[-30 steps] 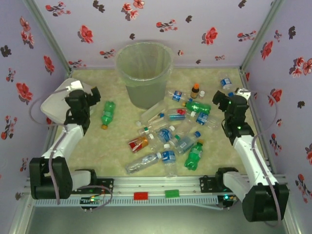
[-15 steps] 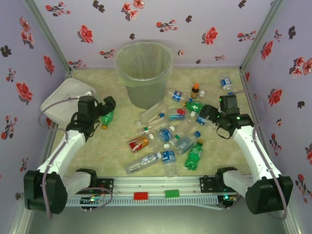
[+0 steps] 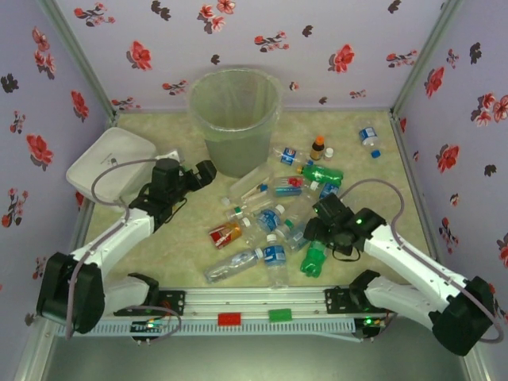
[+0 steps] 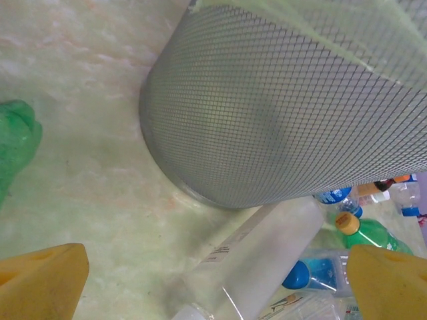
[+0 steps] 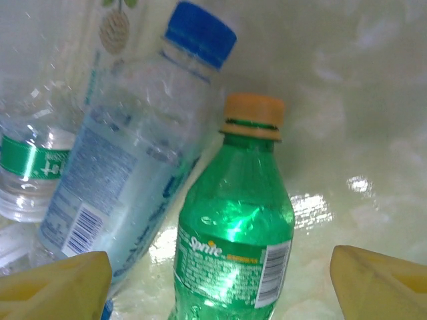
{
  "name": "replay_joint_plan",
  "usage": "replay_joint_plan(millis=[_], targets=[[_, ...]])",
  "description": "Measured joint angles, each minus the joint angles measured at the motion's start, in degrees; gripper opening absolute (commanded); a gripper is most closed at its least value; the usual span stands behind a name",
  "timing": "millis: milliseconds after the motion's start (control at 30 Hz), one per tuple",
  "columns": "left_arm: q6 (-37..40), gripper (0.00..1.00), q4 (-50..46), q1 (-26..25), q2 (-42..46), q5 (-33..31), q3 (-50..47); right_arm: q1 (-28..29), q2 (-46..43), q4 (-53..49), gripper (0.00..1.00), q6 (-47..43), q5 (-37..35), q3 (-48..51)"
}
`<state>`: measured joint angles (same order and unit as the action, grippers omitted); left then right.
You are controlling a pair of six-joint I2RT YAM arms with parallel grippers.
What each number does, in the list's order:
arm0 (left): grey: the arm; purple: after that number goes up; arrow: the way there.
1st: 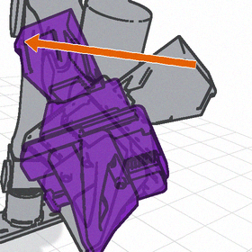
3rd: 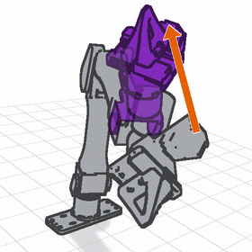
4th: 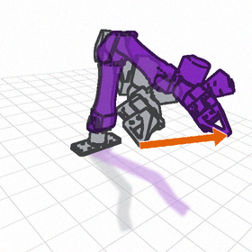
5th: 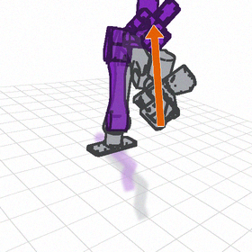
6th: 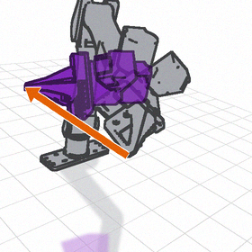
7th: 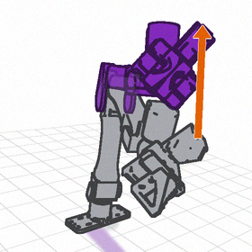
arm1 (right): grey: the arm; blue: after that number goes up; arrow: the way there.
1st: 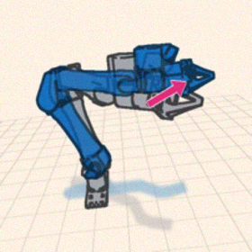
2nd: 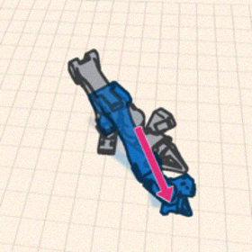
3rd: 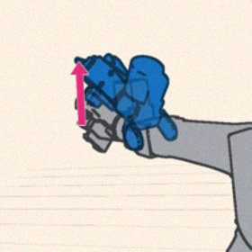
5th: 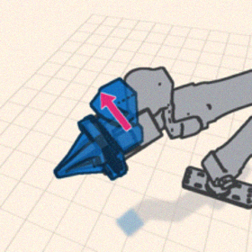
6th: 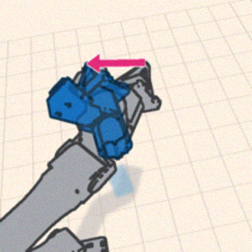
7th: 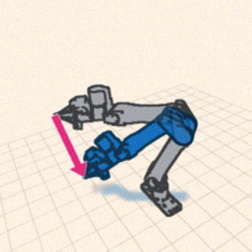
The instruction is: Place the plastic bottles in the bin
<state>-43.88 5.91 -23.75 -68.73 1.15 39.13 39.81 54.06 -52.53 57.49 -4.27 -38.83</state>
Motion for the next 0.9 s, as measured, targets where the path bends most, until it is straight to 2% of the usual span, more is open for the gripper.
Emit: replay_joint_plan(millis=[67, 367, 533, 667, 900], targets=[[-0.2, 1.0, 0.8, -0.2, -0.4, 0.0, 0.0, 2.0, -0.5, 1.6, 0.79, 2.3, 0.0, 2.2], [-0.2, 1.0, 3.1, -0.3, 0.2, -0.4, -0.8, 6.3, 5.7, 11.4, 0.75, 8.0, 0.4, 8.2], [-0.2, 1.0, 2.9, -0.3, 2.1, -1.9, -2.2, 6.7, 8.0, 14.9, 0.62, 9.0, -0.1, 9.1], [-0.2, 1.0, 2.9, -0.3, 4.1, -4.0, -3.7, 6.8, 7.7, 15.9, 0.51, 9.5, -0.7, 9.3], [-0.2, 1.0, 2.8, -0.2, 5.8, -6.5, -4.9, 6.8, 3.1, 13.0, 0.46, 8.8, -3.4, 8.1]])
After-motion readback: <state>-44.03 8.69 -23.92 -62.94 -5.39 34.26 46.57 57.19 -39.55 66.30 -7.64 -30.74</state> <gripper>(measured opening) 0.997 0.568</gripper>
